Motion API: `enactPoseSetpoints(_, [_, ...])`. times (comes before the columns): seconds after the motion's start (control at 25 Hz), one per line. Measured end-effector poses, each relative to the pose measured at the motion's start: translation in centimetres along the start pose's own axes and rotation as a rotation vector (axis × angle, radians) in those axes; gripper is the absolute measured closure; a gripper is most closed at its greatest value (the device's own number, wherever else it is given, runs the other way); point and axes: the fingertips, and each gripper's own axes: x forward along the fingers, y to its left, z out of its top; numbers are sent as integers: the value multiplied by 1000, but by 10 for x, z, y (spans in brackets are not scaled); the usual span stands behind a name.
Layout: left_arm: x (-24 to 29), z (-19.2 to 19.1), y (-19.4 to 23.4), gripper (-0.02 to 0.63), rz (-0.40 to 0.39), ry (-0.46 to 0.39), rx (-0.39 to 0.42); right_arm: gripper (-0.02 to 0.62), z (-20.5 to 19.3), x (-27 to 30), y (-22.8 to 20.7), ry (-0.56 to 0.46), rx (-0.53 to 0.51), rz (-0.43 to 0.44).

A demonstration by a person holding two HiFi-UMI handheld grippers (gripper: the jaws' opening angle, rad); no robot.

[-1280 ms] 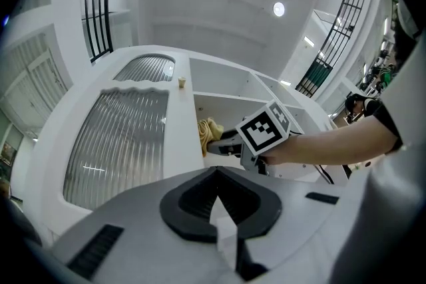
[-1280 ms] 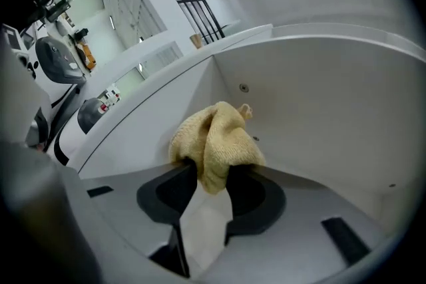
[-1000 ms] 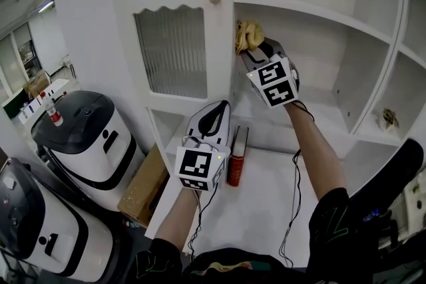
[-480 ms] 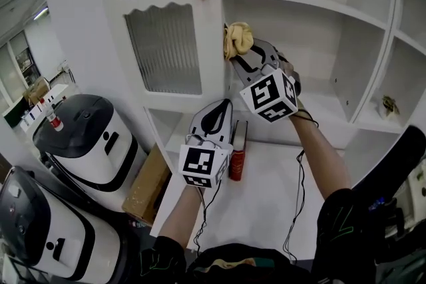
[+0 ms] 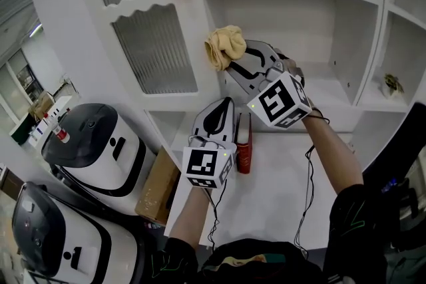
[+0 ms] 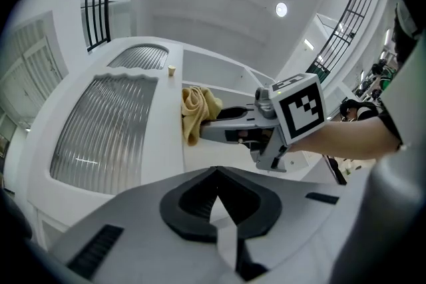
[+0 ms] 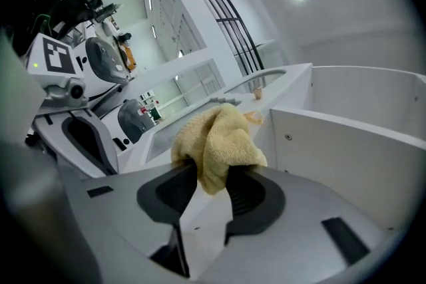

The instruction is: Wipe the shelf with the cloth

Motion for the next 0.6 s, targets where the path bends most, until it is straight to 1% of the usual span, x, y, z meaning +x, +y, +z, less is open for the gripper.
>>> enactPoseSetpoints(0.08, [-1, -2, 2, 607, 3, 4, -3, 457, -3, -3, -1, -7, -5, 14])
enactPoseSetpoints(0.16, [-1, -3, 3, 607, 3, 5, -7, 457, -13, -1, -6, 26, -8, 5])
enactPoseSetpoints(0.28, [-2, -3, 4, 607, 3, 1, -11, 457, -44, 9, -11, 163, -22, -14])
enactPoseSetpoints(0.36, [-3, -4, 5, 607, 4, 0, -15, 457, -67, 19, -11, 259, -30, -5])
enactPoseSetpoints(0.44, [-4, -5, 6, 607, 3, 3, -18, 457, -91, 29, -9, 357, -17, 9])
enactPoseSetpoints(0.52, [-6, -6, 7, 607, 5, 6, -22, 457, -106, 38, -6, 412, 26, 30])
enactPoseSetpoints(0.6, [-9, -8, 10, 607, 9, 11, -27, 457, -109, 46, -2, 424, 66, 57])
